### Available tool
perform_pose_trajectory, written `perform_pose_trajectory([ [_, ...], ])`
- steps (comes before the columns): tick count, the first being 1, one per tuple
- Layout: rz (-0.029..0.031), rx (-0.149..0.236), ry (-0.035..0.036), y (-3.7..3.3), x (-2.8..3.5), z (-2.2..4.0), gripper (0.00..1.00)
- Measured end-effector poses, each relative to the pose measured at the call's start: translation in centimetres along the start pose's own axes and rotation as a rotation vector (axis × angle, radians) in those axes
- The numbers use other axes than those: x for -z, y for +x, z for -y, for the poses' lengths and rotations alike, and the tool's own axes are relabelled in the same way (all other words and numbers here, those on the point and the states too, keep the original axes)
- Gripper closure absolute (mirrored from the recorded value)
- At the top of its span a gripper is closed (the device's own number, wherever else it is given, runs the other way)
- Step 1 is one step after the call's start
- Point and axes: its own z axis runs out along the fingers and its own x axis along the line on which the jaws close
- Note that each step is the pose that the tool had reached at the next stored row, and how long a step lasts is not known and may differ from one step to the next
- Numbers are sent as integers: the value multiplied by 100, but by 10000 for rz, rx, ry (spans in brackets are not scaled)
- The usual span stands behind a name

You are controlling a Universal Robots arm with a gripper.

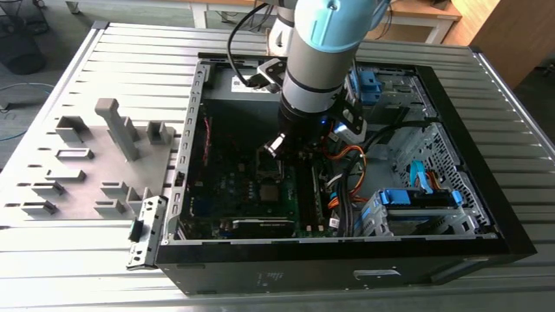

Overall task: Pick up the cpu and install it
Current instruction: 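Close the cpu cover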

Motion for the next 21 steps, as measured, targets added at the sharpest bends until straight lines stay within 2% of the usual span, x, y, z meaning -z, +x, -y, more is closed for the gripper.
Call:
perform_pose_trajectory([
  [6, 2, 0, -4, -35, -8, -42, 89],
  [14, 6, 0, -8, -36, -9, -45, 89],
  [21, 50, 3, -44, -40, 32, -51, 89],
])
